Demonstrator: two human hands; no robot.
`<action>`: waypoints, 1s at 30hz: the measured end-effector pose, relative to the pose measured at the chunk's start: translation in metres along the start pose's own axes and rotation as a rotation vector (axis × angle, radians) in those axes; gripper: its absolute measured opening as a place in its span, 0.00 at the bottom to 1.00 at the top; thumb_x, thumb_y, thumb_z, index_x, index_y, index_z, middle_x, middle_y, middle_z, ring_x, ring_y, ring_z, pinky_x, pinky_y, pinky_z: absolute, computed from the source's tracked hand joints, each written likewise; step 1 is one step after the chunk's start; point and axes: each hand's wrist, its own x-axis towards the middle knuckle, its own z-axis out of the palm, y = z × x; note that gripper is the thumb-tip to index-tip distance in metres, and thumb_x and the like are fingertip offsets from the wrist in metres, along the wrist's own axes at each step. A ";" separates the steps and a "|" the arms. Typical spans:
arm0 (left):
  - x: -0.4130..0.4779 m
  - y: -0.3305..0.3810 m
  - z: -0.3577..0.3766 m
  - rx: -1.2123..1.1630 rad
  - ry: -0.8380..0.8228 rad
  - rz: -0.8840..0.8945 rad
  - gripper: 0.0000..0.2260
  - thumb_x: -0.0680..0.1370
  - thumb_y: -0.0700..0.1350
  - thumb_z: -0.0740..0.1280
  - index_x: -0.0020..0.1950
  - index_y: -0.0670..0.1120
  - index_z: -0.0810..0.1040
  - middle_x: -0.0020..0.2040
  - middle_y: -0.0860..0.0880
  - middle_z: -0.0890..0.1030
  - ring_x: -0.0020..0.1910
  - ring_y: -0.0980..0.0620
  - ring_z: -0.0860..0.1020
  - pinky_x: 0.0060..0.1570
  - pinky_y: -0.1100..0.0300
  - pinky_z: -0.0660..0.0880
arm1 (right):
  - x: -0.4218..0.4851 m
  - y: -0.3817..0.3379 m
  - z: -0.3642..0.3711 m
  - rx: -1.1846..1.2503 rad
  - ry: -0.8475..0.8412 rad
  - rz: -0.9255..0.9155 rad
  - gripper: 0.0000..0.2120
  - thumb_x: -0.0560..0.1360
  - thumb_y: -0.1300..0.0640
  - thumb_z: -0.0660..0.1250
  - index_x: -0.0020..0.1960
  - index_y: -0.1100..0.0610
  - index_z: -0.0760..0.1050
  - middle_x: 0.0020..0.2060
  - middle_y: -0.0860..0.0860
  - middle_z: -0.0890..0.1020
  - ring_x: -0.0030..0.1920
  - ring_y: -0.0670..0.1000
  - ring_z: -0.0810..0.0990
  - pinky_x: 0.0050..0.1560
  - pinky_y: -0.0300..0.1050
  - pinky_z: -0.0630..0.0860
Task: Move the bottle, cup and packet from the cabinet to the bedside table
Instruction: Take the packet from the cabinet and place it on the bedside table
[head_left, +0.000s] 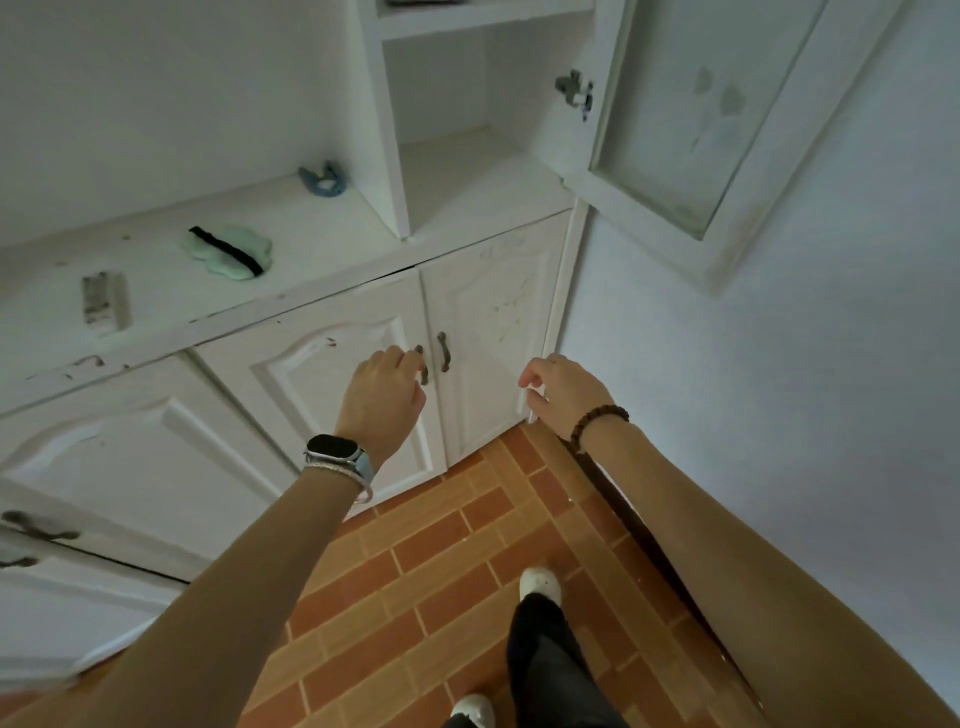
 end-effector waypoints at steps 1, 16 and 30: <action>0.014 0.001 0.001 0.006 0.010 0.004 0.08 0.74 0.37 0.63 0.53 0.40 0.77 0.46 0.42 0.79 0.43 0.43 0.76 0.44 0.49 0.74 | 0.014 0.003 -0.007 0.010 0.011 -0.014 0.09 0.79 0.57 0.61 0.57 0.53 0.75 0.53 0.51 0.77 0.53 0.51 0.77 0.52 0.47 0.76; 0.209 0.020 -0.019 0.031 0.292 -0.025 0.09 0.74 0.35 0.65 0.53 0.41 0.77 0.48 0.44 0.79 0.45 0.45 0.77 0.48 0.52 0.74 | 0.199 0.038 -0.139 0.099 0.226 -0.278 0.08 0.78 0.57 0.62 0.55 0.52 0.76 0.50 0.48 0.77 0.52 0.48 0.76 0.50 0.44 0.77; 0.330 0.021 -0.088 0.066 0.531 0.107 0.11 0.72 0.33 0.64 0.54 0.38 0.75 0.51 0.42 0.75 0.48 0.44 0.74 0.46 0.51 0.73 | 0.317 -0.012 -0.243 0.256 0.395 -0.426 0.07 0.77 0.59 0.64 0.54 0.52 0.77 0.47 0.47 0.78 0.48 0.48 0.78 0.51 0.44 0.77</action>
